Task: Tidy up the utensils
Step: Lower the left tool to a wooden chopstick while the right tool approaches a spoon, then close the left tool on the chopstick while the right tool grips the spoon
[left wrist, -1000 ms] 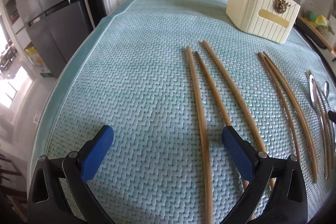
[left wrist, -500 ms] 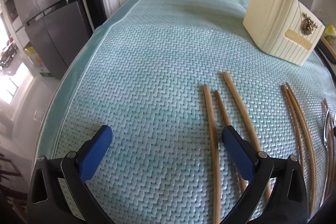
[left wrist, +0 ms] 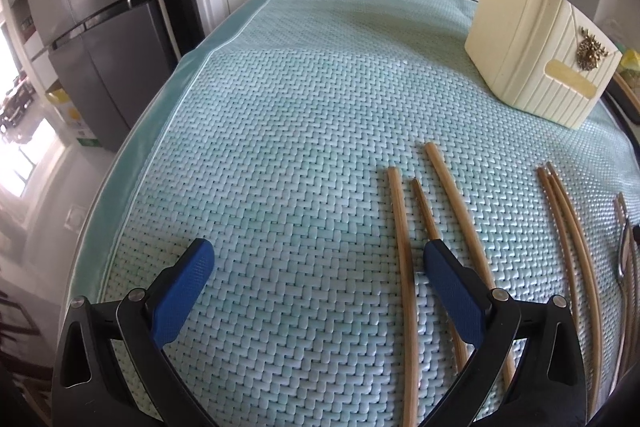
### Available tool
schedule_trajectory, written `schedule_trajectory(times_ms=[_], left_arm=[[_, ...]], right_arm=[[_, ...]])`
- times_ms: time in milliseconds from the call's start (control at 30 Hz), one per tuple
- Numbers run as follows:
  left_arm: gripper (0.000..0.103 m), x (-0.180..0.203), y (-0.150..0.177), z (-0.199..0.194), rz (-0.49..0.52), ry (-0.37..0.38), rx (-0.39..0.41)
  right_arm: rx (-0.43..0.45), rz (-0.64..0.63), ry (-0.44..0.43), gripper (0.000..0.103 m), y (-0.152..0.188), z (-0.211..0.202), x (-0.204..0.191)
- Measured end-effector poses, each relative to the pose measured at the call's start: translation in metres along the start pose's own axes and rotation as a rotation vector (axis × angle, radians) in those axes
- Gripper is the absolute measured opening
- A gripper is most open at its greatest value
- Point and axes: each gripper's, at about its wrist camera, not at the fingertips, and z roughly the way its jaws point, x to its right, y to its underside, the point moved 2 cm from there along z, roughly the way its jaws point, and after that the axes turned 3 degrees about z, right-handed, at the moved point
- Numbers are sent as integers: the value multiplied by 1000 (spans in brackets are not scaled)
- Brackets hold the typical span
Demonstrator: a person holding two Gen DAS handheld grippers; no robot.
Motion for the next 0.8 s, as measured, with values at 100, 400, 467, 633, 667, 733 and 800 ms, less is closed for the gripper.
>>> schedule_trajectory(times_ms=[100,400,467,633,667,733,800], left_arm=[[103,3,-2,2,19,5,3],[56,22,7,-15,108,77,59],[21,24,8,-19,123,84,69],[4,23,11,-23,102,147,70],[4,23,12,-25,97,156,74],[4,19,10,-28,82,180,84],[4,15,9,-33,60,205,95]], right_arm=[[13,4,4,39,-3,0,-1],[11,39,-48,35,8,-12,3],[15,35,-59,35,10,-17,2],[50,28,-85,35,12,-33,0],[58,24,-88,35,12,-37,0],[71,17,-92,35,12,-42,-2],[80,9,-97,35,11,-47,-4]])
